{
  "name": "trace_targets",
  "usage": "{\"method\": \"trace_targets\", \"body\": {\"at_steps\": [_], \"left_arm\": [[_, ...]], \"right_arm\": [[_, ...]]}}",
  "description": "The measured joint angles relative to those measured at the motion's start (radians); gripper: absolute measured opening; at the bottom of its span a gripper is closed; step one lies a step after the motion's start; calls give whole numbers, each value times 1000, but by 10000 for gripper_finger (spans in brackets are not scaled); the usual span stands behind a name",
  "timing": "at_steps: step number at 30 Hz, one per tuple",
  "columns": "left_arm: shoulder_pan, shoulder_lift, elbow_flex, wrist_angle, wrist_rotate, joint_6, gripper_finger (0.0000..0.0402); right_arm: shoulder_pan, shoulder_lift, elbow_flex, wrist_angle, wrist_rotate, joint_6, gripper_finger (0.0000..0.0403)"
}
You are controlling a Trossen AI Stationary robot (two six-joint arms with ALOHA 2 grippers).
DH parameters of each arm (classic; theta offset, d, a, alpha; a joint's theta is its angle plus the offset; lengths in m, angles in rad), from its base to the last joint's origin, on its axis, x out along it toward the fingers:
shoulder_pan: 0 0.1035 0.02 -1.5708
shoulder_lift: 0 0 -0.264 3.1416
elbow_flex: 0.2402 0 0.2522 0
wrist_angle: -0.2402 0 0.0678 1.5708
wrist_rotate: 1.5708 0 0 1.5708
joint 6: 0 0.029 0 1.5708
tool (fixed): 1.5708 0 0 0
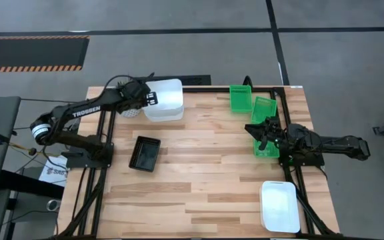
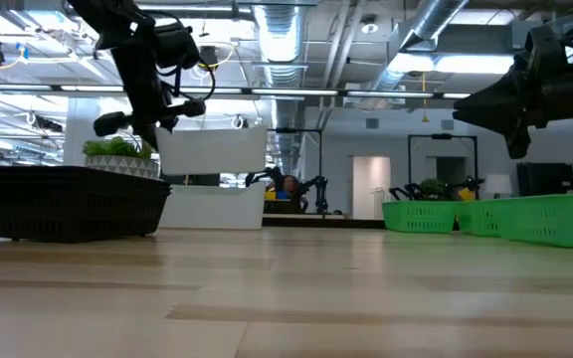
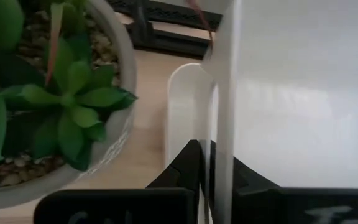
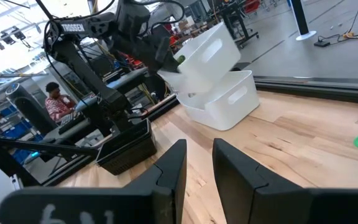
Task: Stack baskets by color
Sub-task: Stack the left white bin on top of the top white bin
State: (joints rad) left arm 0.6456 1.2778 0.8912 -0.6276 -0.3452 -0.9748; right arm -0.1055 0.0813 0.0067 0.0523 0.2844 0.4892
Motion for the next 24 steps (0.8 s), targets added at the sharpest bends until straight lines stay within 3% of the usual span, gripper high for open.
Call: {"method": "trace_targets", "body": {"at_steps": [15,24], "left_arm": [[-8,3,-12,-1,-54,24,0],[-48,102,-11,62,-35,46,0]], "right_arm": [[0,0,0,0,0,0,104],[0,0,0,0,0,0,104]]}}
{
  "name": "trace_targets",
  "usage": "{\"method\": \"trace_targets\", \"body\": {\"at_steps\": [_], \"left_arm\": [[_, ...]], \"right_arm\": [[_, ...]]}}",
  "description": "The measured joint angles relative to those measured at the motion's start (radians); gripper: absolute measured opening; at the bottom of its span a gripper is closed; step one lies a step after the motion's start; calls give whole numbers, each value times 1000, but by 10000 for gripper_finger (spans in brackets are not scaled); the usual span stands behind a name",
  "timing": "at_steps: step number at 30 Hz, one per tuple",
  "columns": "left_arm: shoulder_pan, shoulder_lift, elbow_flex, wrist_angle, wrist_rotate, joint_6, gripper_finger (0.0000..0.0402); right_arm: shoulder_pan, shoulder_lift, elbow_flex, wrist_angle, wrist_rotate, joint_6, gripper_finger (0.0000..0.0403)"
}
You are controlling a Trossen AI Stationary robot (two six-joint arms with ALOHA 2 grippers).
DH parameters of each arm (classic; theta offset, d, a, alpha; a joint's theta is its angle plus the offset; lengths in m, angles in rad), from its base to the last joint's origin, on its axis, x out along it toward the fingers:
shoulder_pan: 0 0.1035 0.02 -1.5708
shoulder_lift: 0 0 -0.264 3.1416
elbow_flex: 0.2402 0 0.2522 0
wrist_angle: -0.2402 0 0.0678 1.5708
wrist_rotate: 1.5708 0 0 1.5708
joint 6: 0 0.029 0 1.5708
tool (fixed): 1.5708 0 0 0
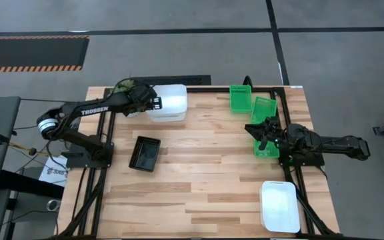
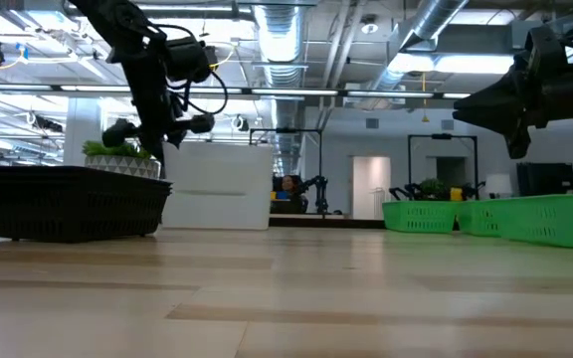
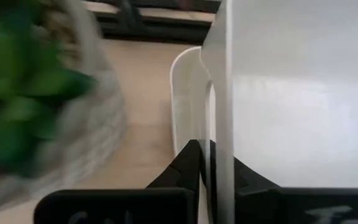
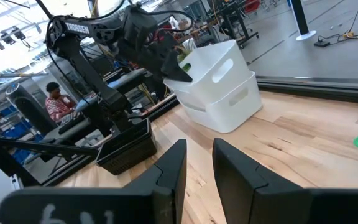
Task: Stack baskets by color
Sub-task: Stack the left white bin on top of the top white bin
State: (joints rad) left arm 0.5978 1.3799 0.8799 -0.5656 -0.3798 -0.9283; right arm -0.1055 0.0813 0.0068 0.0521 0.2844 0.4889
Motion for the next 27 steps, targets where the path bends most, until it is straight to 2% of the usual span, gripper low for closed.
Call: {"method": "trace_targets", "body": {"at_steps": [6,13,17,27], "left_arm": [[1,43,0,8,29,4,0],[1,42,0,23,53,75,10],[-2,43,0,47,61,86,48],[-1,38,56,95,112,159,186]], "right_arm": [[0,0,0,0,-2,0,104],[0,0,0,-3,-21,0,104],[0,0,0,-3,-22,0,104],[0,0,0,-2,-25,0,104]]}}
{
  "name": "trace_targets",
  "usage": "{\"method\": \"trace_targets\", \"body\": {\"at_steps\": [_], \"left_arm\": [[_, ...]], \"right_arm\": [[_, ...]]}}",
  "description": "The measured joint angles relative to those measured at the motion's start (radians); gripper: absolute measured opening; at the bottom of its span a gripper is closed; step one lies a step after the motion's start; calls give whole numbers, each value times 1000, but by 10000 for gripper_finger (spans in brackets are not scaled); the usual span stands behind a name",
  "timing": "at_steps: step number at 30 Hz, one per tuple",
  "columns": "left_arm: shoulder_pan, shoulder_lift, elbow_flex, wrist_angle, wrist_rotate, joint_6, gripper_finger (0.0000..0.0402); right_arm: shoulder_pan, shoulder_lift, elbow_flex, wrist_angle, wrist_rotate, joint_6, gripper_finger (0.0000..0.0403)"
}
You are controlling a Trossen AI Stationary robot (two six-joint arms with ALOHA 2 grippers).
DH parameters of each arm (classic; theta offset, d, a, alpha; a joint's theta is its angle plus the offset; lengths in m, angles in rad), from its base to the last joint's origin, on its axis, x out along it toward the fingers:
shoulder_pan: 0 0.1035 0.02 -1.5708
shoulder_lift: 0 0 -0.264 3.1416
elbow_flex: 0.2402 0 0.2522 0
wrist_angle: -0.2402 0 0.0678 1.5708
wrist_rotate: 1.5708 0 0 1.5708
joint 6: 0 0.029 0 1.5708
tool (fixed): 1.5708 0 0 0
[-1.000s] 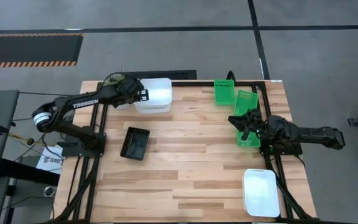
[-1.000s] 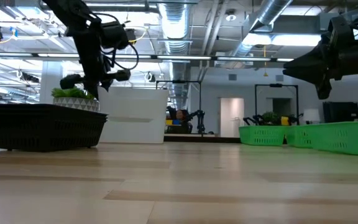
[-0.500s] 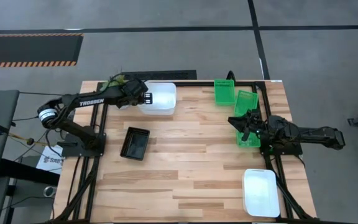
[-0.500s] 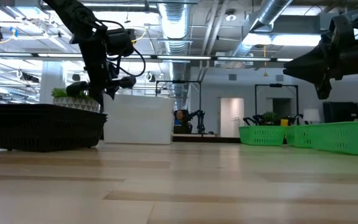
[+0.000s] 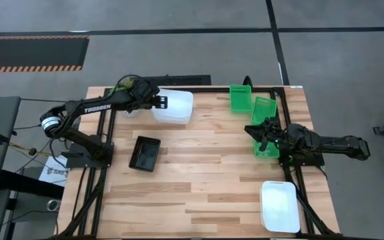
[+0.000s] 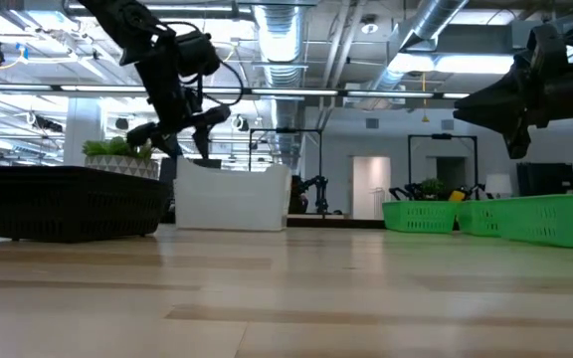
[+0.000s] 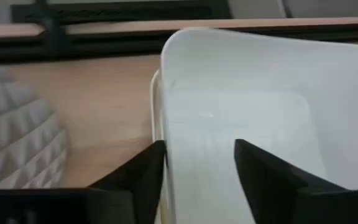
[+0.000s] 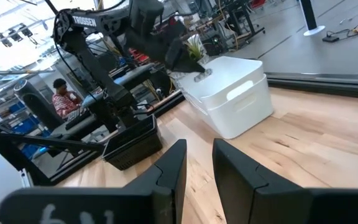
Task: Stack baskets by color
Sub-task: Stack the left white bin on top of the top white bin, then stack the bottom white bin on top of the white bins
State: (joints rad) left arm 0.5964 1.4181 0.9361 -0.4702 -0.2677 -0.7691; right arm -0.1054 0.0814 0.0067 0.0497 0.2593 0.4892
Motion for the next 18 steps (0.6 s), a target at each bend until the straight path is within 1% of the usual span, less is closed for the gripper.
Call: {"method": "trace_targets", "body": {"at_steps": [3,6,9,12,15,18], "left_arm": [[0,0,35,-11,28,24,213],[0,0,81,-42,37,58,229],[-1,0,126,-82,50,99,234],[-2,0,178,-111,95,149,234],[-16,0,235,-111,193,222,235],[-58,-1,293,-109,293,281,235]], "right_arm": [[0,0,0,-3,-19,0,104],[0,0,0,-6,-41,0,104],[0,0,0,-10,-70,9,104],[0,0,0,-15,-101,46,104],[0,0,1,-37,-202,101,104],[0,0,35,-121,-323,197,103]]}}
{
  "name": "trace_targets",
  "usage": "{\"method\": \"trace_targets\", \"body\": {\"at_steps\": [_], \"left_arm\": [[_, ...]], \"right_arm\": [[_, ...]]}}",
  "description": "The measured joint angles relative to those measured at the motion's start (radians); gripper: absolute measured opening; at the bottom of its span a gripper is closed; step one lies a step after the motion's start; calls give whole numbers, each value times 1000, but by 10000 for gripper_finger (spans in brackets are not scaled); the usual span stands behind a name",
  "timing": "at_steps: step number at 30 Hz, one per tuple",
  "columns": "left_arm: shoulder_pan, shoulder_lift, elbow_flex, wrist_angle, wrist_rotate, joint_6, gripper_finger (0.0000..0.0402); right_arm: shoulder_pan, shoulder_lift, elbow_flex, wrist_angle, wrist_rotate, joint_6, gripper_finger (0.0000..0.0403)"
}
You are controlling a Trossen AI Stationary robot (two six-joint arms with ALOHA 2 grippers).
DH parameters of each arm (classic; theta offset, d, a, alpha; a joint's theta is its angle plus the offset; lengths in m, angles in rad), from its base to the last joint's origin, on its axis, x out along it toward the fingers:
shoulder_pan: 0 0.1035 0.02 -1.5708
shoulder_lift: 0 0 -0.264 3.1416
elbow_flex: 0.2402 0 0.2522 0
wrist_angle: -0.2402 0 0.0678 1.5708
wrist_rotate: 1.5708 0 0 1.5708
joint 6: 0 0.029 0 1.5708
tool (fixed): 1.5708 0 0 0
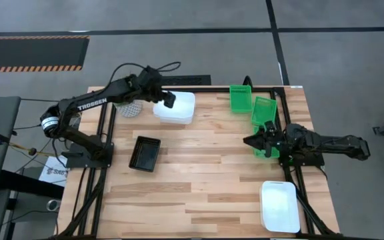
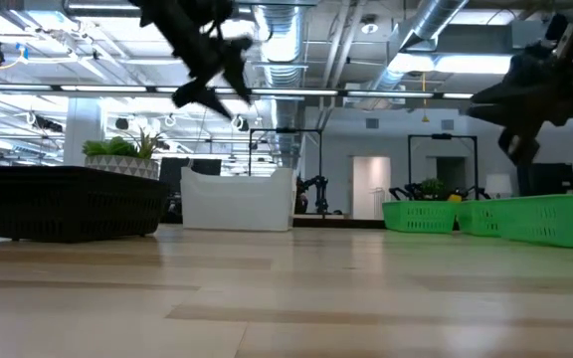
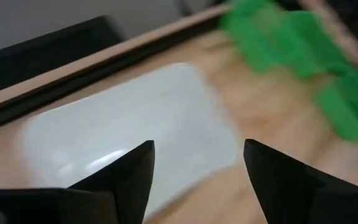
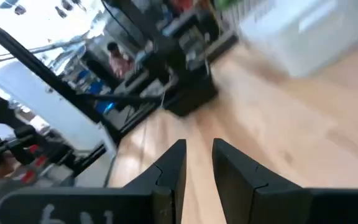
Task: Stack baskets by color
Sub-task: Stack the bottom white bin on top of the white bins
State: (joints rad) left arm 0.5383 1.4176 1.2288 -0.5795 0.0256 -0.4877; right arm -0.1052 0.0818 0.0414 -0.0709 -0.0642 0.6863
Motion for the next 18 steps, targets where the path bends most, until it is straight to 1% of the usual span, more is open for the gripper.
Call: {"method": "trace_targets", "body": {"at_steps": [2,4,6,9,15,18], "left_arm": [[-40,0,29,9,38,21,235],[-87,0,50,19,50,39,235],[-132,0,67,23,49,62,235],[-198,0,72,29,49,81,235],[-299,0,72,45,48,84,235],[-330,0,72,62,41,85,235]], "right_arm": [[3,9,31,-55,-67,69,101],[20,25,71,-96,-107,95,99],[45,47,126,-123,-109,99,98],[91,106,207,-272,-107,113,97],[220,321,354,-472,-95,230,97],[303,450,432,-501,-94,286,97]]}}
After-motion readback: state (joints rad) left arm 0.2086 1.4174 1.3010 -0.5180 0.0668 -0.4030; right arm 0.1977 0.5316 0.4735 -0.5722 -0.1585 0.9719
